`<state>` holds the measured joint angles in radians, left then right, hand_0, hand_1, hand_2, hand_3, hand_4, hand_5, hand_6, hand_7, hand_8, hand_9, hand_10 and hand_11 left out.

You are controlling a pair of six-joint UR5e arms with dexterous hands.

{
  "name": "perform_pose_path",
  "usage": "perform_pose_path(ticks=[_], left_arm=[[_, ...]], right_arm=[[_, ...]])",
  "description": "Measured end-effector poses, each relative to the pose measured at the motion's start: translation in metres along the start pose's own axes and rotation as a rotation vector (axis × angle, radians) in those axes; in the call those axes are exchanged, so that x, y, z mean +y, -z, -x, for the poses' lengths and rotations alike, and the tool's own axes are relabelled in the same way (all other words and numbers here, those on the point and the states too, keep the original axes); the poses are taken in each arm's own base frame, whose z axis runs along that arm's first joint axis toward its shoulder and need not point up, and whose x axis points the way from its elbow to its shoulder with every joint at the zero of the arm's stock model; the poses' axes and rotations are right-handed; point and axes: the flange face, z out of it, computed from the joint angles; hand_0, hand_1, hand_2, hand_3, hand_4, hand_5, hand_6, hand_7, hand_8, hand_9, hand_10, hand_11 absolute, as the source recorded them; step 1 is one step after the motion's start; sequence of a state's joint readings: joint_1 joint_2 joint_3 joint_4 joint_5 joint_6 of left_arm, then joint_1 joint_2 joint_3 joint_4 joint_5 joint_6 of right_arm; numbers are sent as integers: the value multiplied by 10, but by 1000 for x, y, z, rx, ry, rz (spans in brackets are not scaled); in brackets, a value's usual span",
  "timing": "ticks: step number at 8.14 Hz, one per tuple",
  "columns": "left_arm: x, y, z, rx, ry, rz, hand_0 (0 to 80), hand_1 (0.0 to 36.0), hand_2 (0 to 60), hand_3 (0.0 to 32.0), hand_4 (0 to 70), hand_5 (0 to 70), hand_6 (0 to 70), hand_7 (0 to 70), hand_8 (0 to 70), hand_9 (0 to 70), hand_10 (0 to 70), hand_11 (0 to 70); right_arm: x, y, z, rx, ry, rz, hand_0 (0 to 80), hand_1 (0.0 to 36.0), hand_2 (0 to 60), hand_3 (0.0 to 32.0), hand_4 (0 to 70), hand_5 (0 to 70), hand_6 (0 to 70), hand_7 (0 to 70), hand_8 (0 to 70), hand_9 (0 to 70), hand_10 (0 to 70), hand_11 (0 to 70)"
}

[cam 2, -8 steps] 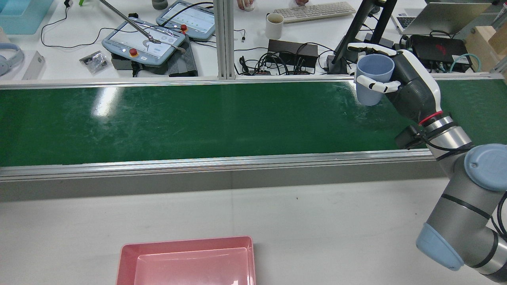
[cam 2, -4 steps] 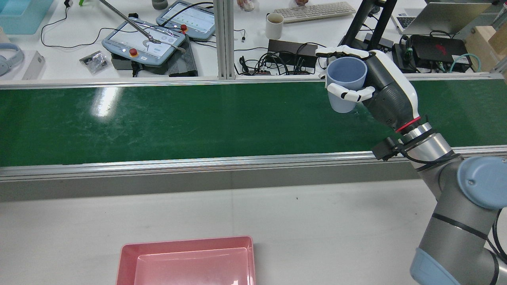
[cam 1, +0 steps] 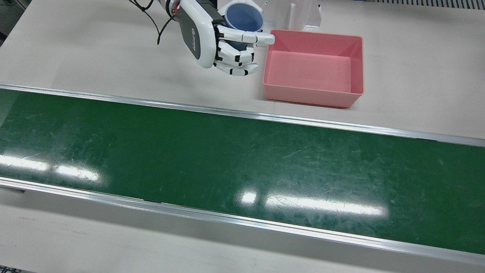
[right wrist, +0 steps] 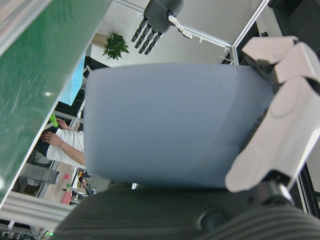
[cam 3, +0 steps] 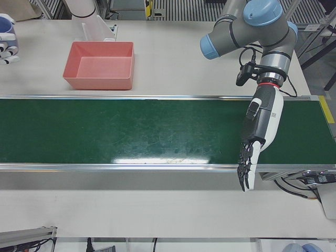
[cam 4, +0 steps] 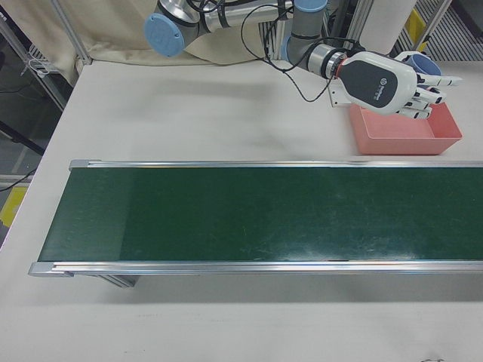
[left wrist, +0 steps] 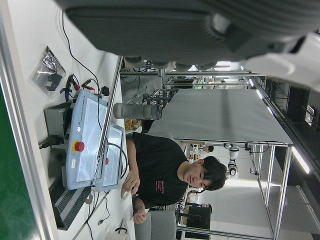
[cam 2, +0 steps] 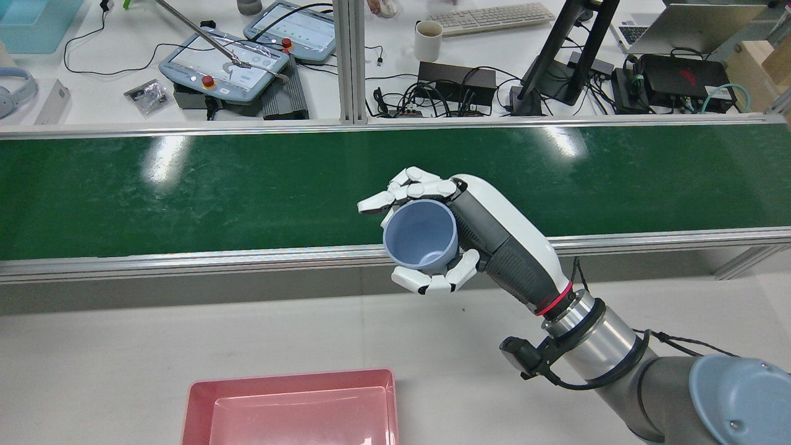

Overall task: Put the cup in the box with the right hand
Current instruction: 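Carry the blue cup with the right hand over the pink box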

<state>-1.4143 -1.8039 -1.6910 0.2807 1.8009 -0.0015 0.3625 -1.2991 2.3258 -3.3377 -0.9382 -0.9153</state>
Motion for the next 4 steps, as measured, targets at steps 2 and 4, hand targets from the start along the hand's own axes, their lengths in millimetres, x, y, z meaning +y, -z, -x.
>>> perform_pose_path(ticks=[2, 4], left_arm=[[0, 0, 0, 0, 0, 1, 0, 0, 0, 0, 0, 0, 0, 0, 0, 0, 0, 0], [0, 0, 0, 0, 0, 0, 0, 0, 0, 0, 0, 0, 0, 0, 0, 0, 0, 0]], right_arm=[[30, 21, -40, 85, -8, 33, 463, 242, 600, 0, 257, 122, 210, 660, 523, 700, 259, 388], [57, 42, -74, 155, 7, 65, 458, 206, 600, 0, 222, 109, 190, 599, 487, 700, 238, 354]])
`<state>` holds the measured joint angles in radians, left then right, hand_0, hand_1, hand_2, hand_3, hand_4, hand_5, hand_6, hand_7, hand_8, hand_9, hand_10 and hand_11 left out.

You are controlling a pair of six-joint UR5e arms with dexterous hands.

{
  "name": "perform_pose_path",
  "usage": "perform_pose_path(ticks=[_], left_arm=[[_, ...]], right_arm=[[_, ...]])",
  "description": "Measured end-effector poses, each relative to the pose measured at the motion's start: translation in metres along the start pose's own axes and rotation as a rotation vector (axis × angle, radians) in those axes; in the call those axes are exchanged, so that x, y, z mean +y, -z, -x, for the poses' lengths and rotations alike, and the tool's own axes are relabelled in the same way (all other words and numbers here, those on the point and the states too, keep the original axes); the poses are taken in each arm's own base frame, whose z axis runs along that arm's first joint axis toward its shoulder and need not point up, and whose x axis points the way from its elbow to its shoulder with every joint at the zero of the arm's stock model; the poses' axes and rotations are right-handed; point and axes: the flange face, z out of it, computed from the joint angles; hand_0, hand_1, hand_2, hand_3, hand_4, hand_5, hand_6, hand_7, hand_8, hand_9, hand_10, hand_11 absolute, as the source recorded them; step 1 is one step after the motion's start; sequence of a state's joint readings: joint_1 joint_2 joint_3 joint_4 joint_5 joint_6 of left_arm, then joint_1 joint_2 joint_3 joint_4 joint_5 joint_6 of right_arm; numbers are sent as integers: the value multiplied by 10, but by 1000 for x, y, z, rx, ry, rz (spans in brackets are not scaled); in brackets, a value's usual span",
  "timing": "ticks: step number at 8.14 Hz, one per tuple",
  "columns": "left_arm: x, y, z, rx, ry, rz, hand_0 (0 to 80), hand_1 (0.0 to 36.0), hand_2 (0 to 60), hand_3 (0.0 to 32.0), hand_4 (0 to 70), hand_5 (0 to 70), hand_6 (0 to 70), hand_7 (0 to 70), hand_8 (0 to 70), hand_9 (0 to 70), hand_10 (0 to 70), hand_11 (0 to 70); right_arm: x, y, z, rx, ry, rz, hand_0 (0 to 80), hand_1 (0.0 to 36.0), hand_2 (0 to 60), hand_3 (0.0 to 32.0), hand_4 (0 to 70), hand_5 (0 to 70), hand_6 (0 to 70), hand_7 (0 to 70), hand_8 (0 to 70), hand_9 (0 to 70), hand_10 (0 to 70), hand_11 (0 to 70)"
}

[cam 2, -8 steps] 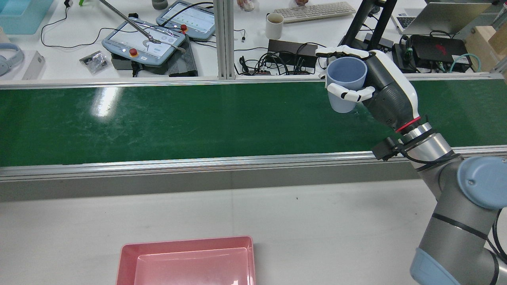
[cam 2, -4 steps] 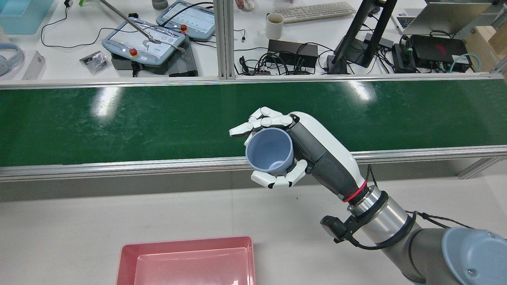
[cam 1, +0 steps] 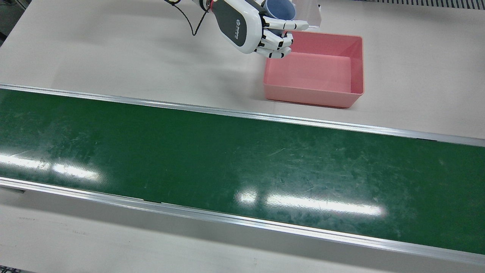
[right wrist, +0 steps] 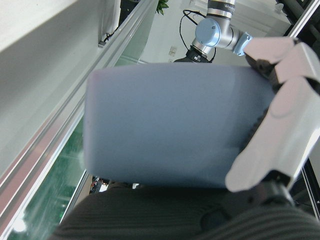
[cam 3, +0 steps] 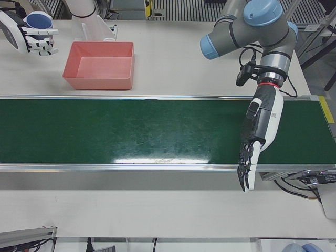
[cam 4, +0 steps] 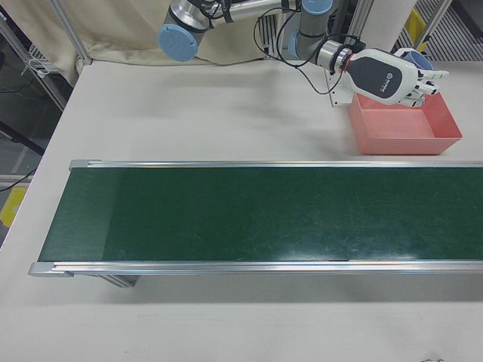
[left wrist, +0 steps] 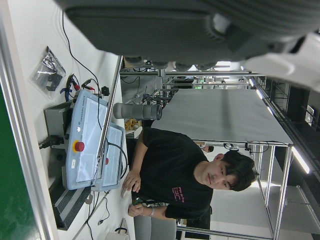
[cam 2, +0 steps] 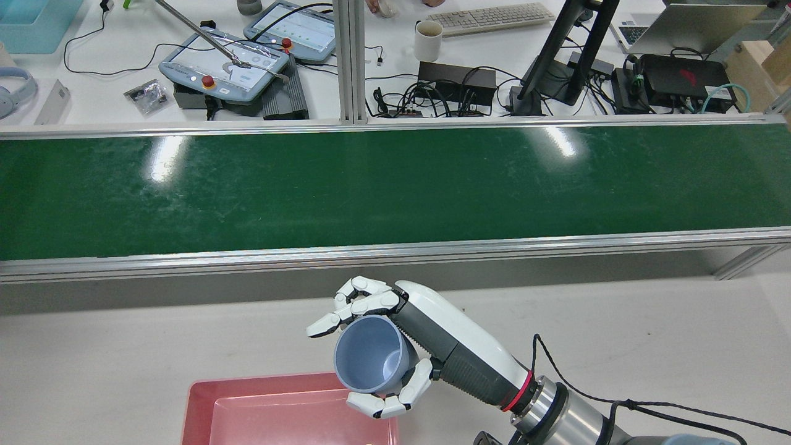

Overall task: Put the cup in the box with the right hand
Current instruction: 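Carry the blue cup with the right hand over the pink box, then lower the blue cup into the pink box with the right hand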

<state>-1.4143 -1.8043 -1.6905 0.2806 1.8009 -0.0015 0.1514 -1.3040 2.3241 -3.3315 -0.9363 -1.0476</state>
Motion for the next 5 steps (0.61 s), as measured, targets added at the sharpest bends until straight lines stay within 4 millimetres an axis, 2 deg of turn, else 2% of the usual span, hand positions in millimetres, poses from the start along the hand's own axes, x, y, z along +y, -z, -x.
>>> perform_pose_path(ticks=[1, 2, 3, 5], left_arm=[[0, 0, 0, 0, 0, 0, 0, 0, 0, 0, 0, 0, 0, 0, 0, 0, 0, 0], [0, 0, 0, 0, 0, 0, 0, 0, 0, 0, 0, 0, 0, 0, 0, 0, 0, 0], [0, 0, 0, 0, 0, 0, 0, 0, 0, 0, 0, 0, 0, 0, 0, 0, 0, 0], [0, 0, 0, 0, 0, 0, 0, 0, 0, 0, 0, 0, 0, 0, 0, 0, 0, 0]], right_arm=[[7, 4, -10, 19, 3, 8, 460, 181, 457, 0, 109, 99, 158, 480, 413, 618, 190, 288], [12, 7, -17, 31, 0, 15, 466, 200, 359, 0, 0, 71, 66, 156, 145, 238, 49, 70], [15, 9, -23, 40, -5, 20, 466, 223, 376, 0, 0, 45, 0, 0, 0, 0, 0, 0], [15, 9, -35, 42, -19, 26, 470, 226, 367, 0, 0, 43, 0, 0, 0, 0, 0, 0]])
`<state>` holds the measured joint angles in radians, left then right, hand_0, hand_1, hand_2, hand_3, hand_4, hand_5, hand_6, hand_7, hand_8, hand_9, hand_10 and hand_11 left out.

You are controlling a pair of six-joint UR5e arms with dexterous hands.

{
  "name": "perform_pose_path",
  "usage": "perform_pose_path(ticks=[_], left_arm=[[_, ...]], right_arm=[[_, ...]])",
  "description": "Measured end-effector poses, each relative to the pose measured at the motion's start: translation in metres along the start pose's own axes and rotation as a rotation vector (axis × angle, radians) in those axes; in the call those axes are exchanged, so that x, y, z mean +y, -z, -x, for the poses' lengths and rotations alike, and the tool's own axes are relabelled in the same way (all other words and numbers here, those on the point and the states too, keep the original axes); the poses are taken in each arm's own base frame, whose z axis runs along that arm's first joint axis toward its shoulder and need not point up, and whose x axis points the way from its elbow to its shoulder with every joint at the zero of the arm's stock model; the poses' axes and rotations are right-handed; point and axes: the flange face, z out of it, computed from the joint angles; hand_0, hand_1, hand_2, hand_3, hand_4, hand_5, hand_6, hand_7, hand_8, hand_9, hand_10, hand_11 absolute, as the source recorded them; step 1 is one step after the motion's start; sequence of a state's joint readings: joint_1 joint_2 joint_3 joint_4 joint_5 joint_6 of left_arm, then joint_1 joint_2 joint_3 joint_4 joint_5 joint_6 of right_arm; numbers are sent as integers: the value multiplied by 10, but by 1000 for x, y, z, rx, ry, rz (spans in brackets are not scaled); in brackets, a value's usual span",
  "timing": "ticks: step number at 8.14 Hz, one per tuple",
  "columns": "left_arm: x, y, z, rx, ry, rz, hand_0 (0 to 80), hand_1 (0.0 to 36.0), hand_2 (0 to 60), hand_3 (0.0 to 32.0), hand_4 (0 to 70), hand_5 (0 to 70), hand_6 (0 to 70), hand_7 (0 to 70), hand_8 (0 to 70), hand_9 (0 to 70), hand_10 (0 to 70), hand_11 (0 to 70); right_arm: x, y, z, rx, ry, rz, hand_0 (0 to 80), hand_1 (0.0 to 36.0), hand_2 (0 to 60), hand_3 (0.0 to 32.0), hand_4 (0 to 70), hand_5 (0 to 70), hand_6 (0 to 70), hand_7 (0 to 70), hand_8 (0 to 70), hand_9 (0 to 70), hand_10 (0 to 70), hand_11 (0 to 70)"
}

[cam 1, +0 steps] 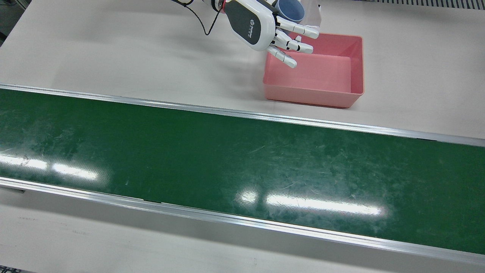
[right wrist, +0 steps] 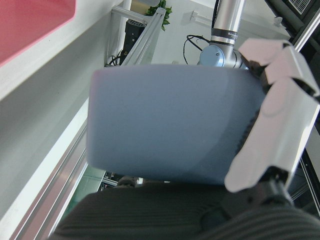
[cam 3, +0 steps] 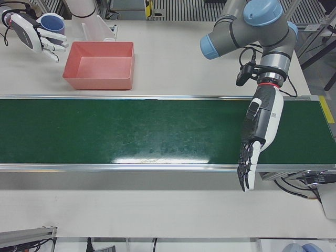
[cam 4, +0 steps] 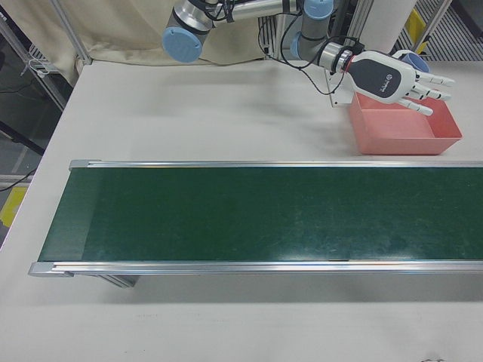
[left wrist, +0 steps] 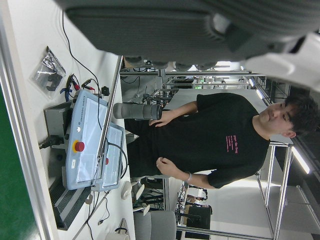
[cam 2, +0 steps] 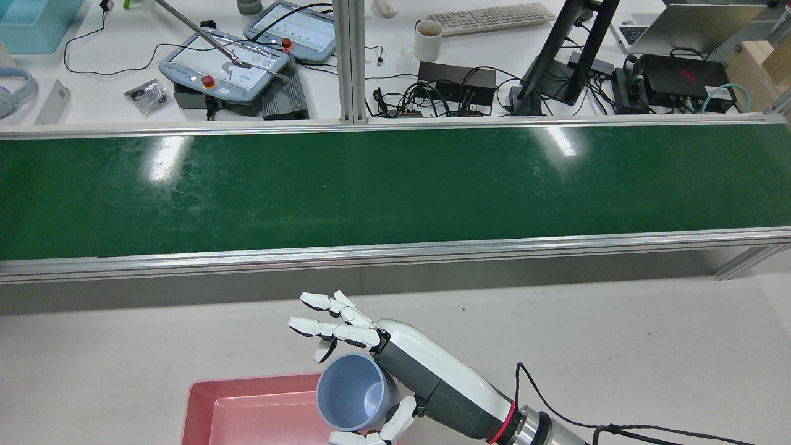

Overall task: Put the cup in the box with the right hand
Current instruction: 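Lower the blue cup into the pink box with the right hand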

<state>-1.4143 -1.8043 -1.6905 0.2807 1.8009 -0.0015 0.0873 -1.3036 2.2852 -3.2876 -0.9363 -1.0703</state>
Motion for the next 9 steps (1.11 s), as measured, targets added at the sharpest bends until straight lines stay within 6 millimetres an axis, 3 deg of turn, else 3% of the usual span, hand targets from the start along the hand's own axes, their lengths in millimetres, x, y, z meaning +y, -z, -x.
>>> perform_pose_path(ticks=[7, 8, 9], left_arm=[[0, 0, 0, 0, 0, 0, 0, 0, 0, 0, 0, 0, 0, 0, 0, 0, 0, 0], [0, 0, 0, 0, 0, 0, 0, 0, 0, 0, 0, 0, 0, 0, 0, 0, 0, 0], [0, 0, 0, 0, 0, 0, 0, 0, 0, 0, 0, 0, 0, 0, 0, 0, 0, 0]], right_arm=[[-1, 0, -4, -5, -12, 3, 469, 228, 379, 0, 0, 47, 0, 0, 0, 0, 0, 0], [-1, 0, -5, -4, -14, 3, 470, 223, 361, 0, 0, 46, 0, 0, 0, 0, 0, 0], [-2, 1, -5, -3, -15, 2, 475, 208, 280, 0, 0, 44, 1, 0, 0, 0, 0, 0]])
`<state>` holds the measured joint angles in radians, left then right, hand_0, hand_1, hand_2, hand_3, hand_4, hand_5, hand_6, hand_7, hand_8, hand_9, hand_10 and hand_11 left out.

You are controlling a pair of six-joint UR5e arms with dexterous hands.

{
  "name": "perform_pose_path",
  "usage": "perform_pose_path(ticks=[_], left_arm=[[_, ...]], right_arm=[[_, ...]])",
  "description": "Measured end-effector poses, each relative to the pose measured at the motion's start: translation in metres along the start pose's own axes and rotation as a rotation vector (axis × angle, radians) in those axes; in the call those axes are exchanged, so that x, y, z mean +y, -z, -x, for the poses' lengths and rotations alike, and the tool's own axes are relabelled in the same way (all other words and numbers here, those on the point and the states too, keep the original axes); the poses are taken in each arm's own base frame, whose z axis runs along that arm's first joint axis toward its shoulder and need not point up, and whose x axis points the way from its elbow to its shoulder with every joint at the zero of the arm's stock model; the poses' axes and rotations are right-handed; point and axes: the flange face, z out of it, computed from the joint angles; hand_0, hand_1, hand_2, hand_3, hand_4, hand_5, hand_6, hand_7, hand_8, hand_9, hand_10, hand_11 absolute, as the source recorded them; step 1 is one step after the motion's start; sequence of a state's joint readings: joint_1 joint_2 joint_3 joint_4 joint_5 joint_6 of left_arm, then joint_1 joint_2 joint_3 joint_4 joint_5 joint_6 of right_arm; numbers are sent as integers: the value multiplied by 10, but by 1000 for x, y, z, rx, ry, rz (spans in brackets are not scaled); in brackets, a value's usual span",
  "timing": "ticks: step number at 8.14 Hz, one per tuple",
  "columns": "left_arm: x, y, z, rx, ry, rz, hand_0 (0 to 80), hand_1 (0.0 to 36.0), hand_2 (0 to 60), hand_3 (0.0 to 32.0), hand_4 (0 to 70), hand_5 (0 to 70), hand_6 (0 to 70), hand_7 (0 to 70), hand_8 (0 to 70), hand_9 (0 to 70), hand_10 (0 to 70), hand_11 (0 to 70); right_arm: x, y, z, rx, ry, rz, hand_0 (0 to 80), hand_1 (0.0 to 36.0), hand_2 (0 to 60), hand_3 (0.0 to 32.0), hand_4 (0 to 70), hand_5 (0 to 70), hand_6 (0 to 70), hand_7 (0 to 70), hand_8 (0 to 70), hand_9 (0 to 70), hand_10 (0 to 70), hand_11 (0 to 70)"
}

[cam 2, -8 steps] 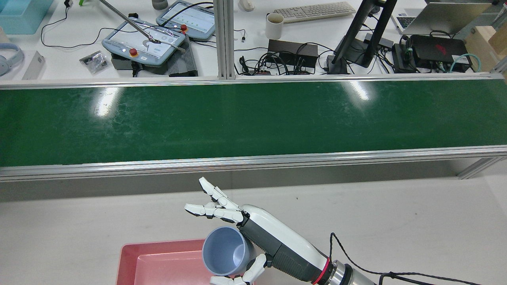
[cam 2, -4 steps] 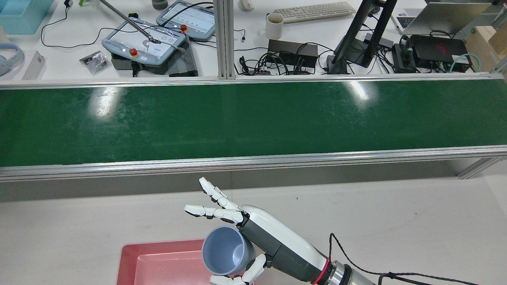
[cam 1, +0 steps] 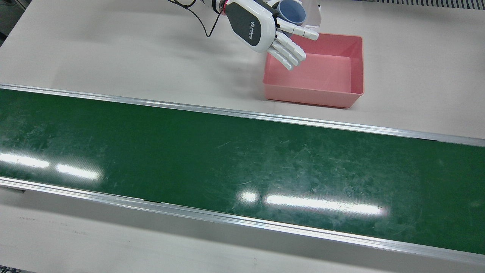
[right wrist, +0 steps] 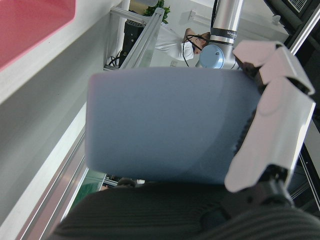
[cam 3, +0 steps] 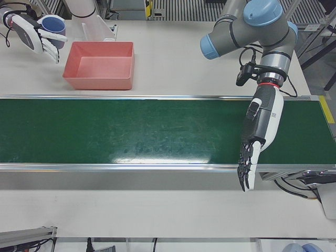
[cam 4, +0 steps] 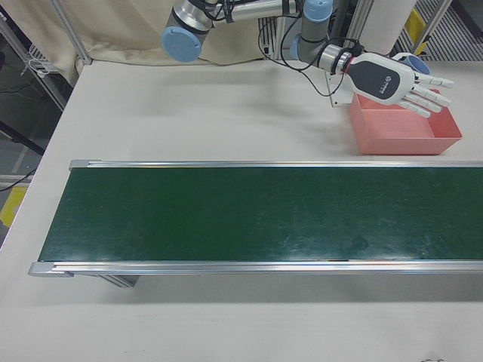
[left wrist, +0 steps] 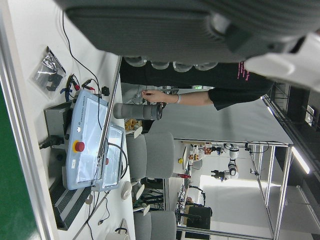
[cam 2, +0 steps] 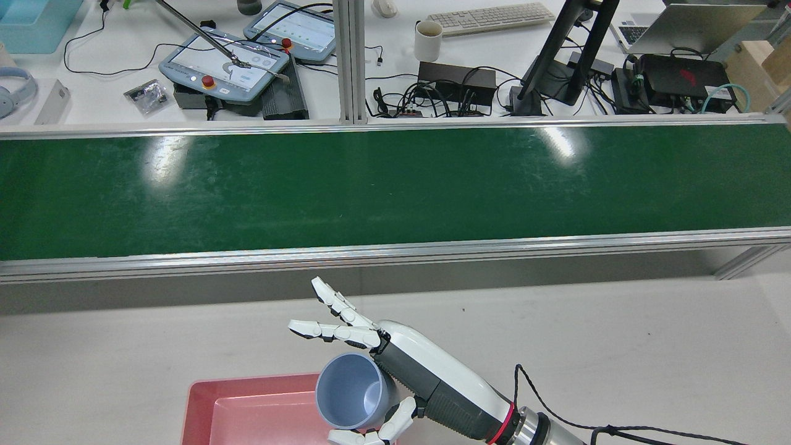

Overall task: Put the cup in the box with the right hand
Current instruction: 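Lower the blue cup into the pink box with the right hand, then open the right hand fingers to release the cup in the box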

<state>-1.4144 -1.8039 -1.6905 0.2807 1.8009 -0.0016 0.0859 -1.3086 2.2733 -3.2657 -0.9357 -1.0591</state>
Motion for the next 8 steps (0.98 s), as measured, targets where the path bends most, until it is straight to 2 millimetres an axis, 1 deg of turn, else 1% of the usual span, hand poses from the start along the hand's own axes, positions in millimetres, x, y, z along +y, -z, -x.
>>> perform_pose_path(ticks=[1, 2, 3, 4, 6, 7, 8], left_arm=[[0, 0, 0, 0, 0, 0, 0, 0, 0, 0, 0, 0, 0, 0, 0, 0, 0, 0], [0, 0, 0, 0, 0, 1, 0, 0, 0, 0, 0, 0, 0, 0, 0, 0, 0, 0], [0, 0, 0, 0, 0, 1, 0, 0, 0, 0, 0, 0, 0, 0, 0, 0, 0, 0], [0, 0, 0, 0, 0, 1, 0, 0, 0, 0, 0, 0, 0, 0, 0, 0, 0, 0], [0, 0, 0, 0, 0, 0, 0, 0, 0, 0, 0, 0, 0, 0, 0, 0, 0, 0], [0, 0, 0, 0, 0, 0, 0, 0, 0, 0, 0, 0, 0, 0, 0, 0, 0, 0], [0, 0, 0, 0, 0, 0, 0, 0, 0, 0, 0, 0, 0, 0, 0, 0, 0, 0]], right_arm=[[-3, 2, 0, 5, -1, -3, 472, 141, 43, 0, 0, 33, 1, 0, 0, 0, 0, 0], [-6, 5, -1, 11, -6, -8, 404, 70, 0, 0, 0, 12, 5, 8, 0, 0, 0, 0], [-8, 6, -2, 13, -11, -10, 305, 43, 0, 0, 0, 3, 15, 73, 0, 1, 0, 0], [-8, 7, -2, 13, -14, -12, 265, 37, 0, 0, 0, 2, 19, 96, 0, 5, 0, 0], [-9, 8, -2, 8, -18, -24, 201, 33, 0, 0, 0, 1, 18, 91, 0, 4, 0, 0], [-9, 8, -3, 7, -19, -28, 162, 30, 5, 0, 0, 0, 21, 111, 0, 8, 0, 0], [-9, 8, -4, 7, -19, -30, 169, 31, 10, 0, 0, 0, 22, 115, 0, 9, 0, 0]])
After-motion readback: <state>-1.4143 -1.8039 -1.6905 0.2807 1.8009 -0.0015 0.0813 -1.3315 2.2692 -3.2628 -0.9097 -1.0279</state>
